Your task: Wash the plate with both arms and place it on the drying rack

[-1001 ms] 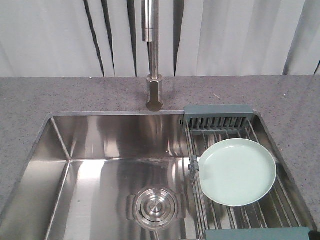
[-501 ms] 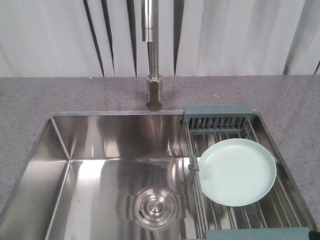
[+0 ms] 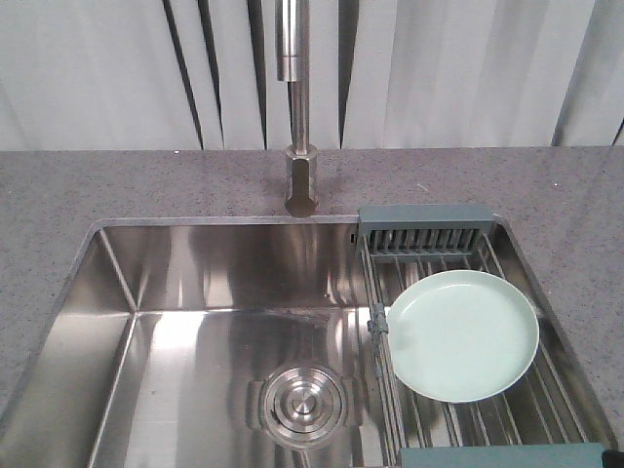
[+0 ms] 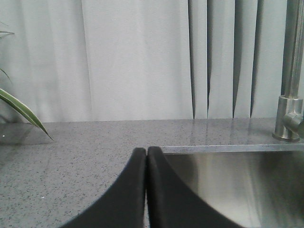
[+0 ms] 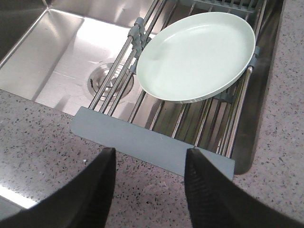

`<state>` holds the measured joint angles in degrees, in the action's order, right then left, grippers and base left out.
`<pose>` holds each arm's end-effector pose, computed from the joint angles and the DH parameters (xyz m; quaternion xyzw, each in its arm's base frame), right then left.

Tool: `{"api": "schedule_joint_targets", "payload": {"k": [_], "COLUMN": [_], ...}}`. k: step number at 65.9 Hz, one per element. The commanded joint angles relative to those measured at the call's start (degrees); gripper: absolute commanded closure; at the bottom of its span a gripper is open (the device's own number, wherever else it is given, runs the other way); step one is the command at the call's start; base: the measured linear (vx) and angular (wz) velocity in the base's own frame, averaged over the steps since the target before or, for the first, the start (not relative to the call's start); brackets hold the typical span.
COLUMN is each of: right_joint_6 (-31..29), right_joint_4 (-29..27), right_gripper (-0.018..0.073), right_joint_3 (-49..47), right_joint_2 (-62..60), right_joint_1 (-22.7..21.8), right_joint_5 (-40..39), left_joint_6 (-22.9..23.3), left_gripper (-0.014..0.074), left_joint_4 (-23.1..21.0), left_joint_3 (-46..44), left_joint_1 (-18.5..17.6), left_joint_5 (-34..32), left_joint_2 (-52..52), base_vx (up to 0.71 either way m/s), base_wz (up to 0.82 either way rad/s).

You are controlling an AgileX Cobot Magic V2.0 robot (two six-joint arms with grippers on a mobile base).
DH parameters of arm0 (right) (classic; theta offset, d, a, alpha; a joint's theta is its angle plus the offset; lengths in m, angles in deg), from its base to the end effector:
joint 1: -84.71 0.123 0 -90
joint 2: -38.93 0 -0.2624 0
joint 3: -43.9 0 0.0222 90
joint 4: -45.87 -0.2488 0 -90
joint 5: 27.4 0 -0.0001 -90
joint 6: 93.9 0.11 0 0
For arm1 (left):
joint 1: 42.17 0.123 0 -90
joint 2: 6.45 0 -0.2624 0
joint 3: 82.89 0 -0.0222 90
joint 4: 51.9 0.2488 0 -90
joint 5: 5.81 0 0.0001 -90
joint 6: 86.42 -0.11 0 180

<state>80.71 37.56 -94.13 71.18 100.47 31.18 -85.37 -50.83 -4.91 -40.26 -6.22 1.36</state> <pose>0.0847 0.0380 0.2782 -0.1580 0.9002 0.1076 0.3912 0.0961 0.0032 0.2078 -0.0111 0.6779 0.0123 0.7349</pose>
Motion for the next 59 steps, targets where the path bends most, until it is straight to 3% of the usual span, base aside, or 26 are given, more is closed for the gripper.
{"api": "schedule_joint_targets", "payload": {"k": [1, 35, 42, 48, 59], "right_joint_6": [-0.5, -0.5, -0.6, -0.6, -0.6], "right_joint_4": [-0.1, 0.0, 2.7, 3.8, 4.8], "right_gripper": [0.0216, 0.0216, 0.0234, 0.0281, 0.0449], "right_joint_3": [-1.5, -1.5, -1.3, 1.0, 9.4], "right_joint_2": [0.4, 0.4, -0.8, -3.1, -8.6], "right_joint_1": [0.1, 0.1, -0.1, -2.4, -8.2], "right_joint_5": [-3.3, -3.3, -4.5, -10.4, -24.8], "left_joint_6": [0.0, 0.0, 0.0, 0.0, 0.0], "left_gripper": [0.0603, 0.0603, 0.0603, 0.0603, 0.0603], "left_joint_4": [-0.6, -0.6, -0.6, -0.6, -0.6], "left_joint_3": [-1.5, -1.5, -1.5, -1.5, -1.5], "left_joint_1": [0.1, 0.1, 0.1, 0.1, 0.1], "left_joint_5": [-4.4, -4.4, -4.4, -4.4, -4.4], "left_joint_2": [-0.8, -0.8, -0.8, -0.8, -0.8], "base_vx": [0.0, 0.0, 0.0, 0.0, 0.0], "base_wz": [0.0, 0.0, 0.0, 0.0, 0.0]}}
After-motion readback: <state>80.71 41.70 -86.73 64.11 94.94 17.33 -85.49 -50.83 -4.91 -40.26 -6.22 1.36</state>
